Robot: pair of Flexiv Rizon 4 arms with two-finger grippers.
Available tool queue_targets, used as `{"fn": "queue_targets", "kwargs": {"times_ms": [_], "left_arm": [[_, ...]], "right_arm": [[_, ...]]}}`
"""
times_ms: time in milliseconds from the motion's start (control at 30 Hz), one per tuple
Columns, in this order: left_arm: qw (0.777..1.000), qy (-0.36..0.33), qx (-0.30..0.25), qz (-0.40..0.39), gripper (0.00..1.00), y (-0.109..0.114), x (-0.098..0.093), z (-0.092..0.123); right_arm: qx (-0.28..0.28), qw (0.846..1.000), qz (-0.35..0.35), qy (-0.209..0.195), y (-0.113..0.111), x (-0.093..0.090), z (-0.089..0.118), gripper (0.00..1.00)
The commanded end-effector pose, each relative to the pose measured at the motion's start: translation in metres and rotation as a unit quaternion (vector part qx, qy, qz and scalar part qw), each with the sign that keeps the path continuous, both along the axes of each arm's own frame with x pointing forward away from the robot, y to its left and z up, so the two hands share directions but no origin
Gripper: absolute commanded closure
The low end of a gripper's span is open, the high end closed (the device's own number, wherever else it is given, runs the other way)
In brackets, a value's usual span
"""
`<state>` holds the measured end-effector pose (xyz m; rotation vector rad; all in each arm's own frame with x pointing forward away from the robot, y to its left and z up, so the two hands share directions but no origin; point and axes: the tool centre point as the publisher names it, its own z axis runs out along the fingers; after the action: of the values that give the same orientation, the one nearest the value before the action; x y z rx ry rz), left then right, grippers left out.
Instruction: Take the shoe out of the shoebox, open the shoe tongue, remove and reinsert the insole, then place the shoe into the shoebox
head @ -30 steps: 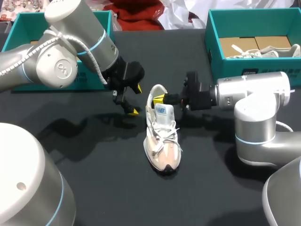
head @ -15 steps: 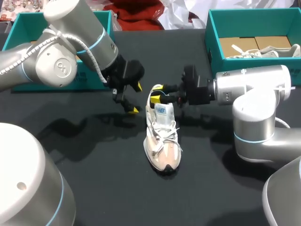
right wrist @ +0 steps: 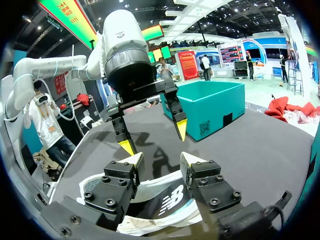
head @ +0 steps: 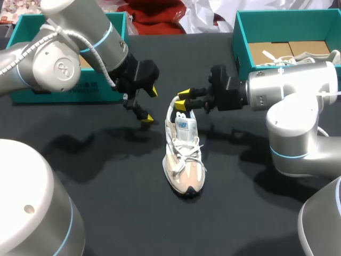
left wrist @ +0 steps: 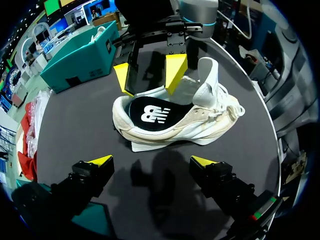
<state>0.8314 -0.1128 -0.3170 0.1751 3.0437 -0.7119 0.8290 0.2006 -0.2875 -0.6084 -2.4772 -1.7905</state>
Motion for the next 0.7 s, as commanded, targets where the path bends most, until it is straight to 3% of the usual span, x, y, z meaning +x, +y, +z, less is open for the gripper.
{"fn": "queue_targets", "kwargs": {"times_ms": [33, 433, 700], "left_arm": [[1.0, 0.012, -0.005, -0.014, 0.0, 0.019, 0.005, 0.017], [0.995, -0.009, 0.046, -0.087, 0.0, 0.057, 0.014, 0.055], [0.992, -0.011, 0.05, -0.114, 0.0, 0.084, 0.027, 0.079]], "right_arm": [[-0.029, 0.999, -0.001, 0.014, -0.01, 0.007, 0.009, 0.52], [-0.111, 0.991, -0.053, 0.06, -0.037, 0.033, 0.02, 0.53], [-0.209, 0.967, -0.09, 0.115, -0.052, 0.046, 0.023, 0.56]]}}
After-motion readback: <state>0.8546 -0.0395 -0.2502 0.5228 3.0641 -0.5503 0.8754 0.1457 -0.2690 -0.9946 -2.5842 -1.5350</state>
